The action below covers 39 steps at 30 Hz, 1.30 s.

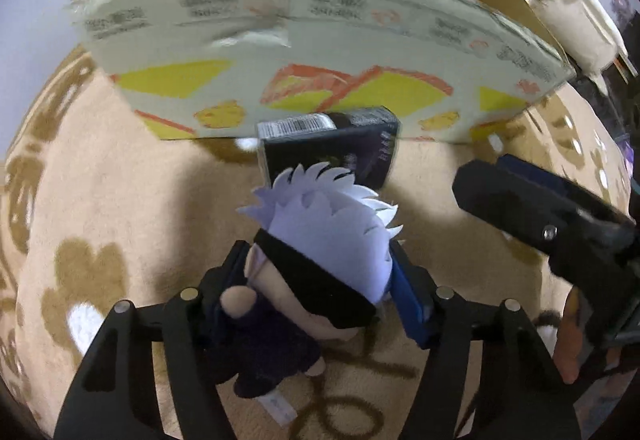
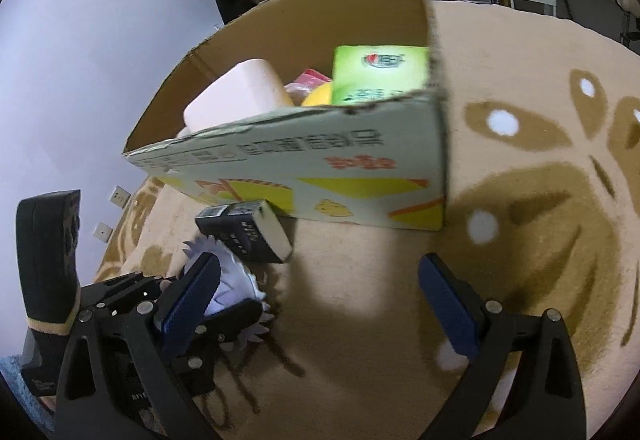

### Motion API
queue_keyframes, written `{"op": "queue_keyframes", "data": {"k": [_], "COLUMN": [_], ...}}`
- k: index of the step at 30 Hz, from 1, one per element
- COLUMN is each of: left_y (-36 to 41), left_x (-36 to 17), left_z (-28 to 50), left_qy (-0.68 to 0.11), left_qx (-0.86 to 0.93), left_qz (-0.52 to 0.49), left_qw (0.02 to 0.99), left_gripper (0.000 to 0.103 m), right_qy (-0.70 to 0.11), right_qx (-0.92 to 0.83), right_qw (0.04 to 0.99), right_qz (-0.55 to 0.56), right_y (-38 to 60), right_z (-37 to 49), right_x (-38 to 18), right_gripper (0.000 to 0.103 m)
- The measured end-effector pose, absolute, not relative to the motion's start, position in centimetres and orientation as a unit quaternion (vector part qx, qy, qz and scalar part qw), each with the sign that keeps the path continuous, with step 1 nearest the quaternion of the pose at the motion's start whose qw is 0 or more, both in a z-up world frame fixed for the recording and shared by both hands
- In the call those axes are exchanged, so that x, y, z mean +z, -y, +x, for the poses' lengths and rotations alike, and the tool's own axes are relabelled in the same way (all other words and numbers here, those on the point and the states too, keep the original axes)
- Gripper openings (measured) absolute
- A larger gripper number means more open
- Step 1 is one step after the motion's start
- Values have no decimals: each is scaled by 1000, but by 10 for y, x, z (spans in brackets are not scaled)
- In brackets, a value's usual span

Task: Organize soft objects
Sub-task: 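Lift the plush doll with the left tool while the right tool grasps the black tissue pack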

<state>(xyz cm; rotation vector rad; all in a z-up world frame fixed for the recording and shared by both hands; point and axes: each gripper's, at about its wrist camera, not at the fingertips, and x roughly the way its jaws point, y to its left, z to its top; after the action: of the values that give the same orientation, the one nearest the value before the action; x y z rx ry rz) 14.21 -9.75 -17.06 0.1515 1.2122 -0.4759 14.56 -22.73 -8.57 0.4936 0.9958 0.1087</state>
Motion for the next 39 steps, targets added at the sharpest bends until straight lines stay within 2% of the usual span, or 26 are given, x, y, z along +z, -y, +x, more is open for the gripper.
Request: {"op": "queue_keyframes", "data": {"k": [5, 12, 16, 33, 35, 37, 38, 39], "left_y": [78, 35, 29, -12, -18, -24, -27, -30], "left_x": [-155, -122, -102, -64, -63, -63, -62, -62], "left_z": [147, 154, 161, 161, 162, 163, 164, 163], "left_qy": [-535, -497, -462, -400, -398, -397, -398, -398], "left_qx": [-167, -132, -120, -92, -88, -85, -85, -85], "left_qz": [76, 39, 54, 52, 49, 37, 26, 18], "left_qw": [825, 856, 877, 910, 912, 913, 913, 913], "left_gripper": [61, 61, 61, 63, 63, 63, 63, 63], "right_qy": [-473, -471, -466, -492, -495, -501, -501, -504], "right_qx": [47, 48, 44, -9, -23, -33, -33, -32], "right_qw": [856, 853, 853, 837, 838, 839, 840, 840], "right_qz": [202, 219, 230, 240, 228, 209, 204, 198], "right_y": [212, 200, 195, 170, 165, 160, 159, 157], "right_z": [150, 157, 162, 191, 195, 197, 195, 195], "right_x": [-81, -78, -79, -101, -102, -103, -102, -101], "right_gripper": [103, 103, 103, 102, 97, 83, 66, 66]}}
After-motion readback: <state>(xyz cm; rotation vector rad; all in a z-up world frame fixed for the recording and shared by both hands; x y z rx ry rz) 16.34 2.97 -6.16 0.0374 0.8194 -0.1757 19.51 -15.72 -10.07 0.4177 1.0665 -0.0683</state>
